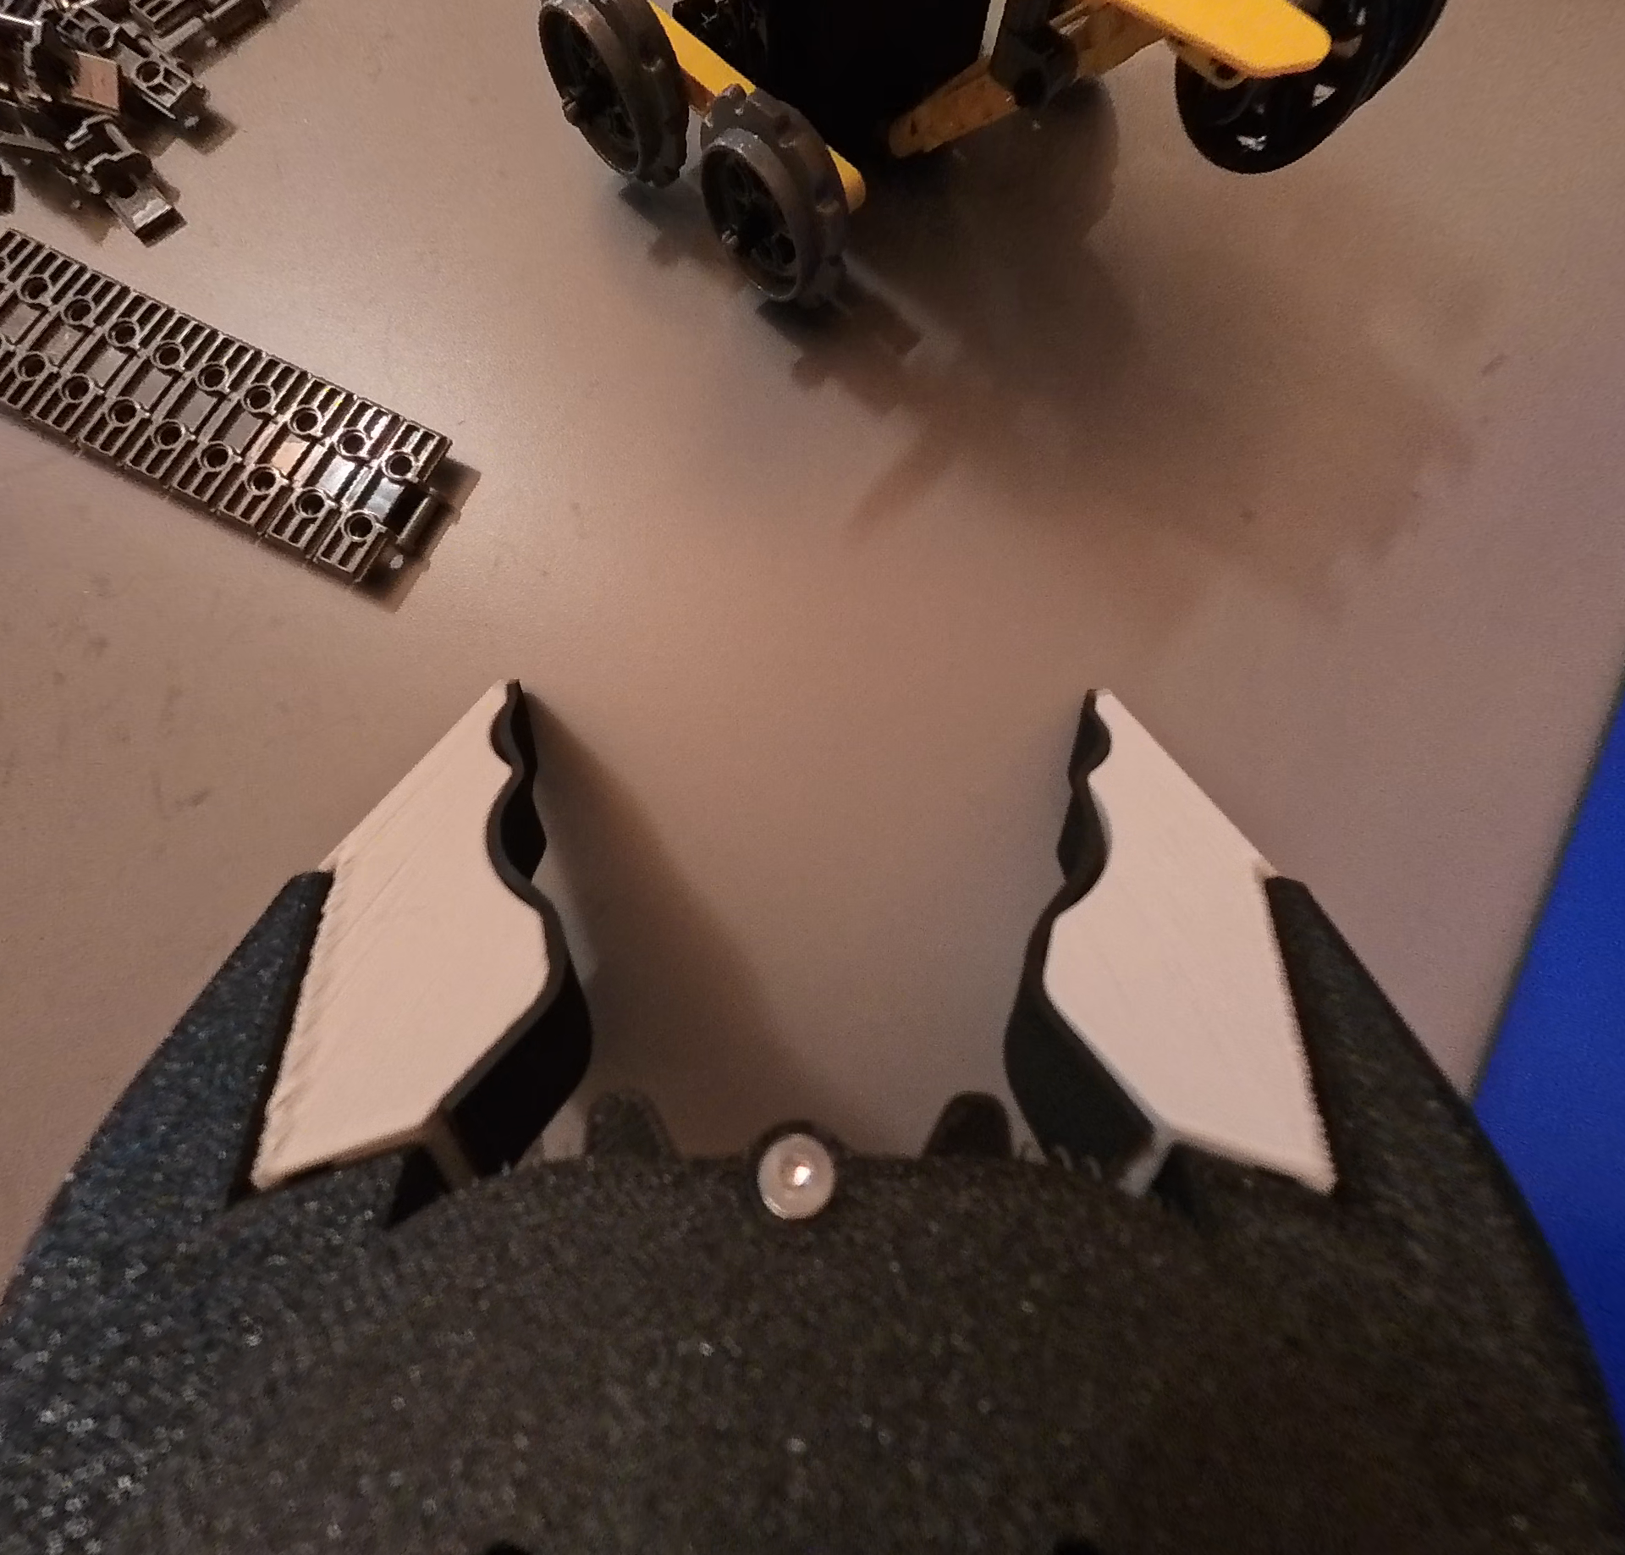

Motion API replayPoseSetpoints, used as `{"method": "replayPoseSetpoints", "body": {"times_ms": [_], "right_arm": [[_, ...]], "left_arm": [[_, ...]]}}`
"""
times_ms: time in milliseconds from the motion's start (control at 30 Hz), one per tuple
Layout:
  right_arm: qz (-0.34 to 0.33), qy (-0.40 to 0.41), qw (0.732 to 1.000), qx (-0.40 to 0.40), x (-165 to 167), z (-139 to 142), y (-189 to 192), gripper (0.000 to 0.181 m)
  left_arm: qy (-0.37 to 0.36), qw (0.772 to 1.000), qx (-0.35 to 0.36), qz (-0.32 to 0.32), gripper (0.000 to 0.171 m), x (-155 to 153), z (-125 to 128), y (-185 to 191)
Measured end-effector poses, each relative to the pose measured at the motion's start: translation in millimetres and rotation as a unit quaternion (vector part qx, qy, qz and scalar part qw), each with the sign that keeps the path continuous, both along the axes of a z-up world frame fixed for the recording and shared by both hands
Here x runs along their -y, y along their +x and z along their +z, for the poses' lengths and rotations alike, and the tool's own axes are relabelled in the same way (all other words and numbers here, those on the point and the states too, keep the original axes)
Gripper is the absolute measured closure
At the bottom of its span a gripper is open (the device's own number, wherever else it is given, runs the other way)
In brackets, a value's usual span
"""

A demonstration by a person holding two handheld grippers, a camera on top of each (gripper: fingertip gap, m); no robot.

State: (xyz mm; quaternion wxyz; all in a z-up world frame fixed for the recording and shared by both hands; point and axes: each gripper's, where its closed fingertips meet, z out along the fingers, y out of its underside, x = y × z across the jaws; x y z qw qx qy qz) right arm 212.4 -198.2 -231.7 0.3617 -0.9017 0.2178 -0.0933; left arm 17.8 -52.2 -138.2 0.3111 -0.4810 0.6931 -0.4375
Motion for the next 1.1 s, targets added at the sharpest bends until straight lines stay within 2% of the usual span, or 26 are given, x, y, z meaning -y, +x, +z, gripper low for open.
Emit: {"method": "replayPoseSetpoints", "body": {"times_ms": [300, 467, 767, 967, 1100], "right_arm": [[0.000, 0.000, 1.000, 0.000, 0.0, -0.1, 0.0, 0.060], [0.000, 0.000, 1.000, 0.000, 0.0, -0.2, 0.1, 0.060], [0.002, 0.000, 1.000, -0.001, -0.2, -0.4, 0.5, 0.060], [0.094, -0.001, 0.996, -0.001, 0.8, -0.9, 4.0, 0.056], [0.102, -0.002, 0.995, 0.000, 1.5, -0.9, 3.4, 0.056]], "left_arm": [[0.001, 1.000, 0.006, -0.005, 0.107, 7.2, 3.3, 2.4], [0.015, 1.000, 0.014, 0.010, 0.107, -0.4, 6.2, -6.0], [-0.002, 0.999, 0.003, 0.035, 0.107, -10.5, 0.0, -9.9], [0.014, 0.998, -0.033, 0.058, 0.123, -23.7, -15.6, -6.9], [0.033, 0.995, -0.067, 0.064, 0.132, -28.5, -29.4, 2.6]]}}
